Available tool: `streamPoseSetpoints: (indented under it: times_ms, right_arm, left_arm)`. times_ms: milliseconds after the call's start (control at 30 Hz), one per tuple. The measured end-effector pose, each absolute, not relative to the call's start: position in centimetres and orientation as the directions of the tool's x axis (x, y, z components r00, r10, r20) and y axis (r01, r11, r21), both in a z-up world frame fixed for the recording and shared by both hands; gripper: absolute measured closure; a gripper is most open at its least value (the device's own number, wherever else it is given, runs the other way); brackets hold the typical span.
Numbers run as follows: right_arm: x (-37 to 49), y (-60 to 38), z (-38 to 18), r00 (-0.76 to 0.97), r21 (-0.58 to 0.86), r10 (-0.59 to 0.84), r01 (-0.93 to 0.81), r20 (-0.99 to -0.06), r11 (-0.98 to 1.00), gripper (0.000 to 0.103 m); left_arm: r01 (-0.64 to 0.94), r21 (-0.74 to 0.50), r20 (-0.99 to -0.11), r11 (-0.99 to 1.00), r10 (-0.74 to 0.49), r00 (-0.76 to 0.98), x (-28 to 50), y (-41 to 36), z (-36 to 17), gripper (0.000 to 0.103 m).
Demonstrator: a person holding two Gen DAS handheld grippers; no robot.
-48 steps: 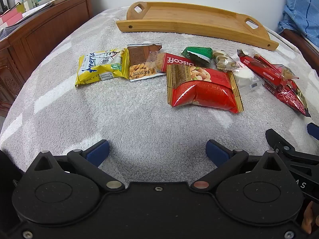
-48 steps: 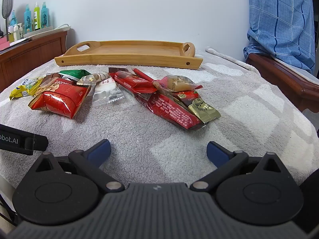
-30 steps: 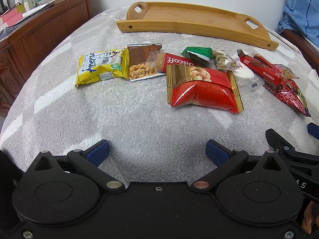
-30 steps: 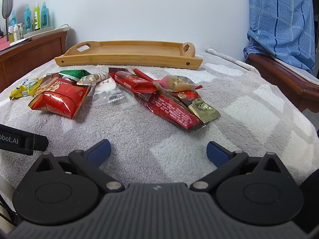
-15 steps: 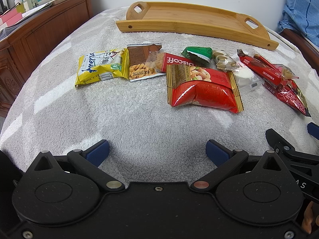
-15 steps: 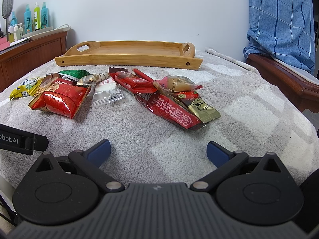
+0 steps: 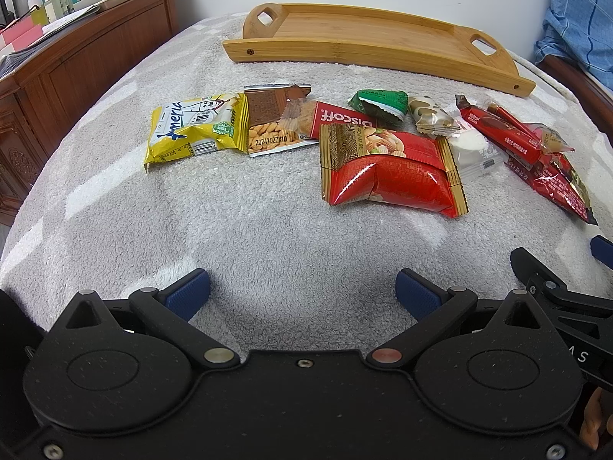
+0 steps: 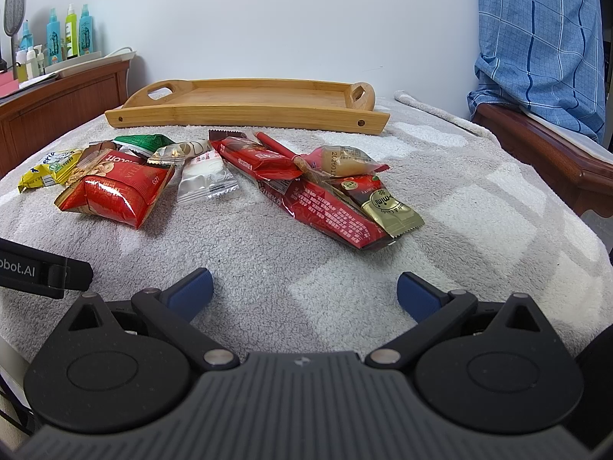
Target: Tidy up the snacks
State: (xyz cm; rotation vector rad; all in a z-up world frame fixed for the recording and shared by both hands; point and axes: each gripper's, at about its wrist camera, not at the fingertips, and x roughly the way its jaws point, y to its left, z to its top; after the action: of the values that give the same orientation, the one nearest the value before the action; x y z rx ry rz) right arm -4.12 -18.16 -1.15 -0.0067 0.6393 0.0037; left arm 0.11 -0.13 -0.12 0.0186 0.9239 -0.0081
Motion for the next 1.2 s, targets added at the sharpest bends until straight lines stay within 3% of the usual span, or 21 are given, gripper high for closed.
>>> streamPoseSetpoints:
  times_ms: [1100, 1200]
  right_arm:
    - [-3.8, -18.5, -0.7, 0.785, 0.004, 0.013, -0.013, -0.62, 1.0, 0.0]
    - [-4.1, -18.7, -0.2, 0.796, 0.01, 0.026, -0.025, -0.605, 1.0, 0.008]
  left_arm:
    - [0.032, 0.017, -0.77, 0.999, -0.007, 0.638, -0.3, 0.0, 0.0, 0.0]
    - [0.027, -0.005, -0.788, 1.0, -0.02, 0.616, 0.1, 0.3, 0.6, 0.002]
